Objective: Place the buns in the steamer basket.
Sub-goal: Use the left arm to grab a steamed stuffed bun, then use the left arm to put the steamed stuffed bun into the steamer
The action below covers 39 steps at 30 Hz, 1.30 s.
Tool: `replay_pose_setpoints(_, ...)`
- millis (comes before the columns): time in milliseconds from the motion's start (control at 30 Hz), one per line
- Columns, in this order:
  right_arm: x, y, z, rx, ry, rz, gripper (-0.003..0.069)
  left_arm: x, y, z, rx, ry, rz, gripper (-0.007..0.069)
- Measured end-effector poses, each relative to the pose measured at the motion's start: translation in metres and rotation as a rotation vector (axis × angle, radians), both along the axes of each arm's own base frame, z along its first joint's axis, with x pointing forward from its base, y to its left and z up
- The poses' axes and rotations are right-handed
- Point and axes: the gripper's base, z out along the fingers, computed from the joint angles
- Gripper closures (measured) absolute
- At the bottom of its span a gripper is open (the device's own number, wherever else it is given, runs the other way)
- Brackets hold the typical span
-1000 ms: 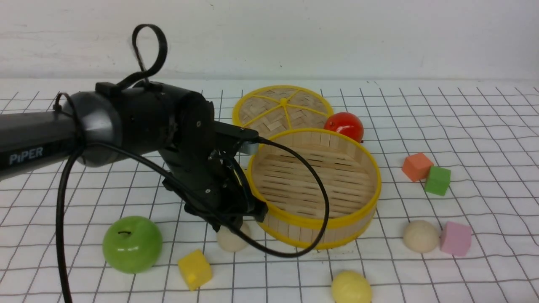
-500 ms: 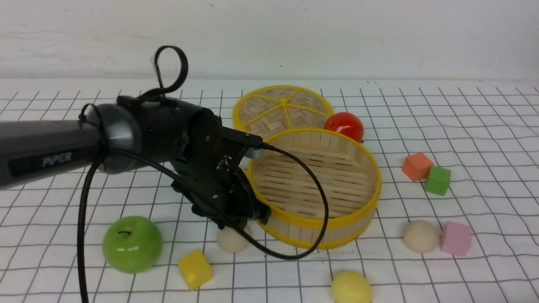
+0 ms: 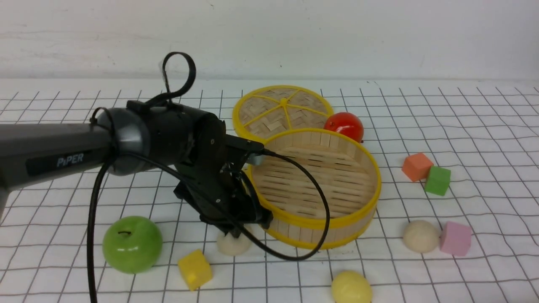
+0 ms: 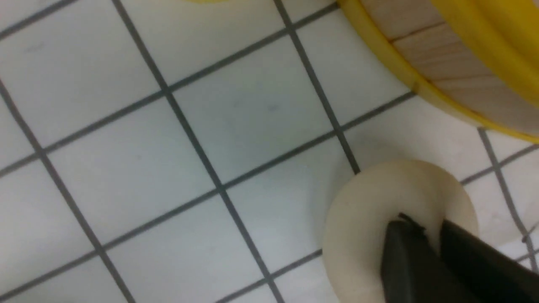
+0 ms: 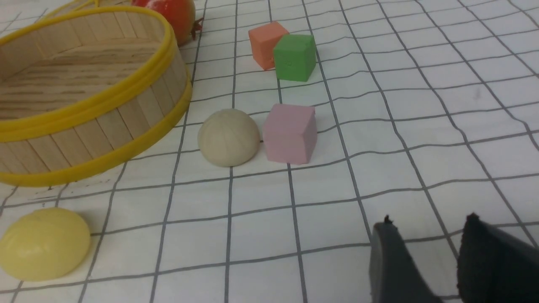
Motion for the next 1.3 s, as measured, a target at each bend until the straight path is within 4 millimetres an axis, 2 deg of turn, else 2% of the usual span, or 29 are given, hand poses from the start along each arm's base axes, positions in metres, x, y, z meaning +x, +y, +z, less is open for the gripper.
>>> replay_pose_setpoints(100, 0.000, 0.000, 0.000, 0.000, 0.000, 0.000, 0.0418, -0.001, 0.000, 0.004, 0.005, 0.027, 0.001, 0.0634)
replay_pose_setpoints(267, 0.000, 0.000, 0.000, 0.000, 0.000, 0.000, 0.0418, -0.008, 0.002, 0.029, 0.025, 0.083, -0.008, 0.0634)
replay_pose_setpoints(367, 0.000, 0.000, 0.000, 0.000, 0.000, 0.000, 0.0418, -0.019, 0.005, 0.074, -0.040, 0.044, -0.016, 0.0634)
replay_pose_setpoints(400, 0.000, 0.000, 0.000, 0.000, 0.000, 0.000, 0.0418, -0.020, 0.005, 0.077, -0.047, 0.040, -0.015, 0.0634)
replay_pose_setpoints(467, 0.000, 0.000, 0.000, 0.000, 0.000, 0.000, 0.0418, -0.020, -0.002, 0.105, -0.155, -0.038, -0.064, 0.0634)
replay_pose_setpoints(500, 0.000, 0.000, 0.000, 0.000, 0.000, 0.000, 0.0418, -0.019, -0.003, 0.106, -0.157, -0.041, -0.064, 0.0634)
replay_pose_setpoints(533, 0.000, 0.000, 0.000, 0.000, 0.000, 0.000, 0.0418, -0.015, -0.011, 0.112, -0.232, -0.083, -0.093, 0.0634)
replay_pose_setpoints(633, 0.000, 0.000, 0.000, 0.000, 0.000, 0.000, 0.0418, -0.004, -0.022, 0.107, -0.291, -0.110, -0.129, 0.0634)
replay_pose_setpoints(733, 0.000, 0.000, 0.000, 0.000, 0.000, 0.000, 0.0418, 0.014, -0.033, 0.084, -0.287, -0.102, -0.154, 0.0634)
replay_pose_setpoints(767, 0.000, 0.000, 0.000, 0.000, 0.000, 0.000, 0.0418, 0.015, -0.034, 0.083, -0.287, -0.105, -0.155, 0.0632)
replay_pose_setpoints(800, 0.000, 0.000, 0.000, 0.000, 0.000, 0.000, 0.0418, 0.026, -0.040, 0.066, -0.273, -0.093, -0.159, 0.0629)
replay_pose_setpoints(933, 0.000, 0.000, 0.000, 0.000, 0.000, 0.000, 0.0418, 0.047, -0.049, 0.040, -0.243, -0.095, -0.162, 0.0601)
replay_pose_setpoints(1033, 0.000, 0.000, 0.000, 0.000, 0.000, 0.000, 0.0418, 0.053, -0.052, 0.030, -0.228, -0.084, -0.169, 0.0565)
replay_pose_setpoints(1133, 0.000, 0.000, 0.000, 0.000, 0.000, 0.000, 0.0418, 0.060, -0.056, 0.024, -0.220, -0.067, -0.174, 0.0436)
replay_pose_setpoints(1167, 0.000, 0.000, 0.000, 0.000, 0.000, 0.000, 0.0418, 0.060, -0.056, 0.025, -0.222, -0.069, -0.174, 0.0436)
replay_pose_setpoints(1200, 0.000, 0.000, 0.000, 0.000, 0.000, 0.000, 0.0418, 0.061, -0.057, 0.029, -0.228, -0.073, -0.171, 0.0358)
replay_pose_setpoints(1300, 0.000, 0.000, 0.000, 0.000, 0.000, 0.000, 0.0418, 0.061, -0.059, 0.041, -0.249, -0.071, -0.158, 0.0219)
